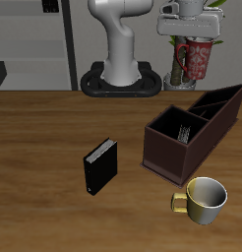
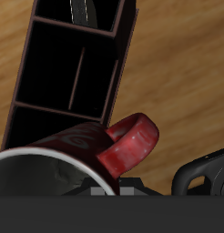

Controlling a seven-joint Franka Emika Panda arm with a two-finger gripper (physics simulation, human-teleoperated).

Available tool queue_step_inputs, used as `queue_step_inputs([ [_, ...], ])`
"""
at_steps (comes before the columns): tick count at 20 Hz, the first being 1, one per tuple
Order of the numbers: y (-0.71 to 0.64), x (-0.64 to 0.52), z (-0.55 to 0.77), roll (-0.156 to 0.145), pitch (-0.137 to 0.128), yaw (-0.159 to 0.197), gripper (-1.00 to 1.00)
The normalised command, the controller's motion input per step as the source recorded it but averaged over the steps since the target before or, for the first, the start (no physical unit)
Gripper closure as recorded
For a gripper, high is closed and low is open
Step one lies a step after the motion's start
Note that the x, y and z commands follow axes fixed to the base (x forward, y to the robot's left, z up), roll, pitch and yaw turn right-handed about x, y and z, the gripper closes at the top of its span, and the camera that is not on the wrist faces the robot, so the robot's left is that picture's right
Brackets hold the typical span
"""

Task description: Place the yellow book into the left desk caddy's right compartment and place the red mug into the left desk caddy's left compartment

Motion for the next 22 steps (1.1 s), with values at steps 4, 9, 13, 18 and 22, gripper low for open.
queue_step_inputs([
  [4,0.17,0.10,-0.10,-0.003,0.010,-0.007,1.00],
  [9,0.19,0.09,-0.15,-0.001,0.010,-0.002,1.00],
  [13,0.25,0.10,-0.17,-0.009,-0.008,0.043,1.00],
  [18,0.26,0.07,-0.15,0.034,0.028,0.041,1.00],
  [22,0.14,0.07,-0.09,0.022,0.005,0.027,1.00],
])
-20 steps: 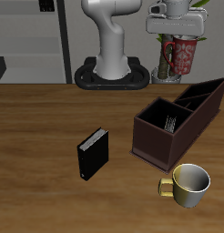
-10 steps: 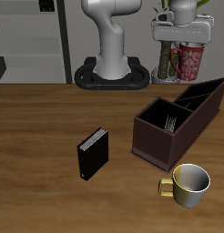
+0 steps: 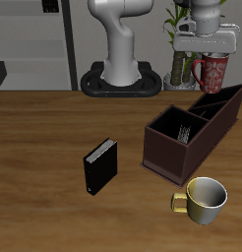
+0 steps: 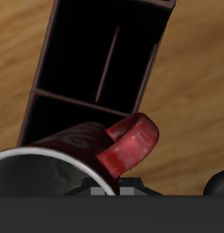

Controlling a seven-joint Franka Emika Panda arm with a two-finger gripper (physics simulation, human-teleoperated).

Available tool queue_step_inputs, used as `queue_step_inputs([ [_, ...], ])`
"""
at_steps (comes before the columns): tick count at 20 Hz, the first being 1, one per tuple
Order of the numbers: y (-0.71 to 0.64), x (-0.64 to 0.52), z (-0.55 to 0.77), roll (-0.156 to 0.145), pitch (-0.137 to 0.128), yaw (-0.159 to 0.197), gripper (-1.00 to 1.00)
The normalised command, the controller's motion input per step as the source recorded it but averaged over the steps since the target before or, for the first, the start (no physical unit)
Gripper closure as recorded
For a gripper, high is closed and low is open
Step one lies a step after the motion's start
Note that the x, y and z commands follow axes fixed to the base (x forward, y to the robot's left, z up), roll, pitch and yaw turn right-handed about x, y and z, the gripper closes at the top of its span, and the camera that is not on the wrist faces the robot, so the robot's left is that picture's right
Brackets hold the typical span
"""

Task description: Place the yellow book into the left desk caddy's right compartment and place the red mug into the left desk caddy's left compartment

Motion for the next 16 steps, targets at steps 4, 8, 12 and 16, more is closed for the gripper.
queue_step_inputs([
  [4,0.15,0.01,-0.12,0.016,0.024,-0.001,1.00],
  [8,0.03,0.07,-0.08,-0.041,0.024,-0.003,1.00],
  [12,0.05,0.01,-0.10,-0.015,0.026,0.001,1.00],
  [16,0.06,0.04,-0.11,0.008,0.012,0.001,1.00],
])
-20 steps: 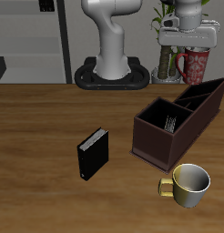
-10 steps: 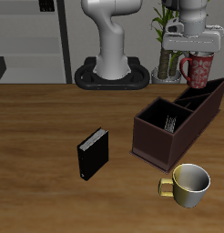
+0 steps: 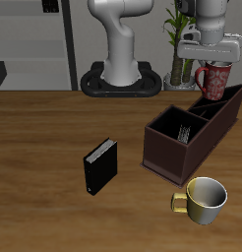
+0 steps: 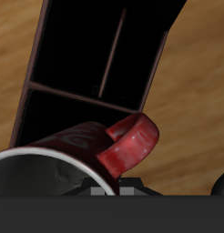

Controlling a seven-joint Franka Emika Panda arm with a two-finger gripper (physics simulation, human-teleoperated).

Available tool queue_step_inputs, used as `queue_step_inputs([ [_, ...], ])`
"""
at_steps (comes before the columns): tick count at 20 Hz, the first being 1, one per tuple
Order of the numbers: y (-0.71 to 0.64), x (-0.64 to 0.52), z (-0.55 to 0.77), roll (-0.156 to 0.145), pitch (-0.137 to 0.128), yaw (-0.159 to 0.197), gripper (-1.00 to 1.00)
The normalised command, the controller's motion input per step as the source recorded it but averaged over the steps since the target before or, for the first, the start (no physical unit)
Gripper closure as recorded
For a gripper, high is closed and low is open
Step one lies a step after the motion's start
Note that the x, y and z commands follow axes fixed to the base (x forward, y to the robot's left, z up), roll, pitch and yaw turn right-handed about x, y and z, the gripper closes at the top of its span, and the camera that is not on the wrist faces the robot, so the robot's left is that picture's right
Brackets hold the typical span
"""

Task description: Place the yellow book into the left desk caddy's right compartment and place the red mug into the left desk caddy's left compartment

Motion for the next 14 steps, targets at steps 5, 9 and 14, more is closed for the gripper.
queue_step_inputs([
  [5,-0.01,0.09,-0.12,0.003,0.014,-0.007,1.00],
  [9,0.02,0.11,-0.22,0.003,0.031,0.005,1.00],
  [14,-0.01,0.07,-0.16,0.002,0.024,0.000,1.00],
])
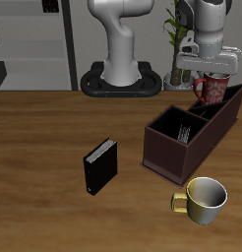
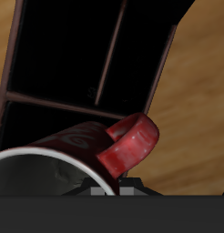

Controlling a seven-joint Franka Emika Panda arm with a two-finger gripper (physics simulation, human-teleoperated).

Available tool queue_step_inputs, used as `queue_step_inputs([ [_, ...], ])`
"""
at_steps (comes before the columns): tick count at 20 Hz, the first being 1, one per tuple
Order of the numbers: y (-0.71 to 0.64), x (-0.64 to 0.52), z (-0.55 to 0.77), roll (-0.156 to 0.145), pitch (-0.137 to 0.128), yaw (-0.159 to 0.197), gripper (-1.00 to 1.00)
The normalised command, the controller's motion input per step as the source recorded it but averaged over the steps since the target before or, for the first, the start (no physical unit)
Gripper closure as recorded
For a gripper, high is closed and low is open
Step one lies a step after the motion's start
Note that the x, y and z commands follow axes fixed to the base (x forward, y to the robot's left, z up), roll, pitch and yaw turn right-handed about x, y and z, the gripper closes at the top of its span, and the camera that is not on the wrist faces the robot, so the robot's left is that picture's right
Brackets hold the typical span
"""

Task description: Place the yellow book into the left desk caddy's right compartment and place the red mug into the left desk caddy's left compartment

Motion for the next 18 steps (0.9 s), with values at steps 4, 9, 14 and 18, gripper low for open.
queue_step_inputs([
  [4,0.03,-0.03,-0.13,0.010,0.003,0.001,1.00],
  [9,0.05,-0.07,-0.18,0.011,0.029,-0.011,1.00],
  [14,0.01,-0.12,-0.16,0.010,0.027,-0.029,1.00],
  [18,0.11,-0.10,-0.10,0.021,0.021,0.011,1.00],
])
